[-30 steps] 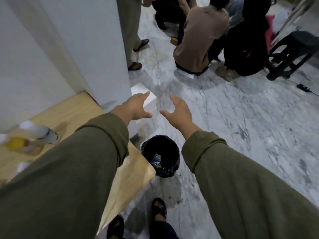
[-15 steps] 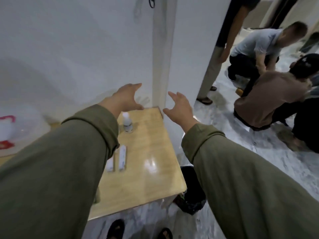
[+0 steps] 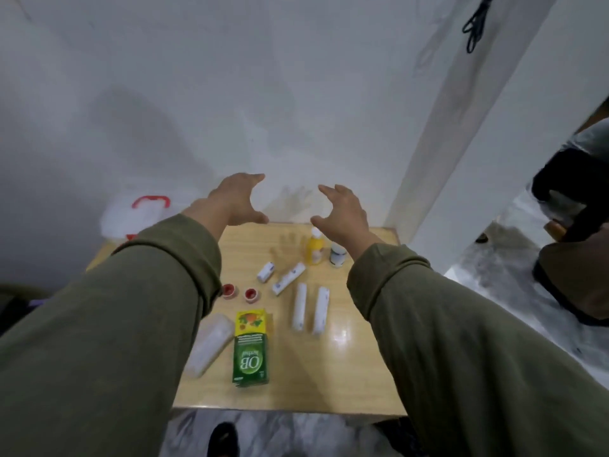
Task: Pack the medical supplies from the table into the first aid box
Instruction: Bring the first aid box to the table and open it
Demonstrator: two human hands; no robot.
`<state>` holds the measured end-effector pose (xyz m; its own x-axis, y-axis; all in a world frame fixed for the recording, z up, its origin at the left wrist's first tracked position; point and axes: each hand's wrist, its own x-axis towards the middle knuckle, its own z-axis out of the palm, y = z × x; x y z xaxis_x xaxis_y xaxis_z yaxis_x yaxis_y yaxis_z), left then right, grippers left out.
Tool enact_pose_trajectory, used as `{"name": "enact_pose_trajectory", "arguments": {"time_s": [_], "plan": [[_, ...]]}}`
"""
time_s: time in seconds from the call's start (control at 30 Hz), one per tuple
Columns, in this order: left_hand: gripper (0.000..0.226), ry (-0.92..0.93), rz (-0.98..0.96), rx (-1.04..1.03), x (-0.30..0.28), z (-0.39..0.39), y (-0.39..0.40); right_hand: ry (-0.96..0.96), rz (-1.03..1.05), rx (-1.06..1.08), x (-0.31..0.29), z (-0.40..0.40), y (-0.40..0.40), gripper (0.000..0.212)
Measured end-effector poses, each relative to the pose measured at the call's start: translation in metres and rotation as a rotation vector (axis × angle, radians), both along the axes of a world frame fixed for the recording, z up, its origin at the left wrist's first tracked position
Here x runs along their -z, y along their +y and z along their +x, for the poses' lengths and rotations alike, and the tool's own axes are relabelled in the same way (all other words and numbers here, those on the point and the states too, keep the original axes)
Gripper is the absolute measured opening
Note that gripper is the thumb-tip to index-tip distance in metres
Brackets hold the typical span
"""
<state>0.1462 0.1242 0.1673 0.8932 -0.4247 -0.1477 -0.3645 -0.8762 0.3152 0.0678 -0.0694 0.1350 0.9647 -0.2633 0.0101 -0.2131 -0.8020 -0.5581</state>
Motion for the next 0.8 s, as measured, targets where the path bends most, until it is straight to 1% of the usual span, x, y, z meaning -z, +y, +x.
{"name": "enact_pose_trajectory", "arguments": {"time_s": [0.17, 0.33, 0.5, 0.57, 0.67, 0.8], "plan": [[0.098, 0.003, 0.017, -0.029, 0.007, 0.031, 0.073, 0.010, 0.007, -0.031, 0.003, 0.038, 0.064, 0.065], [0.097, 0.014, 0.005, -0.104, 0.016, 0.062, 0.163, 0.009, 0.016, -0.103, 0.008, 0.078, 0.147, 0.065], [0.102, 0.067, 0.029, -0.165, 0.037, 0.073, 0.224, 0.028, 0.004, -0.178, 0.031, 0.103, 0.224, 0.068], [0.107, 0.101, 0.040, -0.182, 0.053, 0.080, 0.246, 0.043, -0.035, -0.236, 0.047, 0.110, 0.250, 0.069], [0.101, 0.136, 0.040, -0.226, 0.082, 0.081, 0.272, 0.063, -0.123, -0.315, 0.071, 0.114, 0.280, 0.071], [0.098, 0.092, -0.004, -0.298, 0.111, 0.073, 0.289, 0.009, -0.278, -0.366, 0.098, 0.118, 0.305, 0.071]]}}
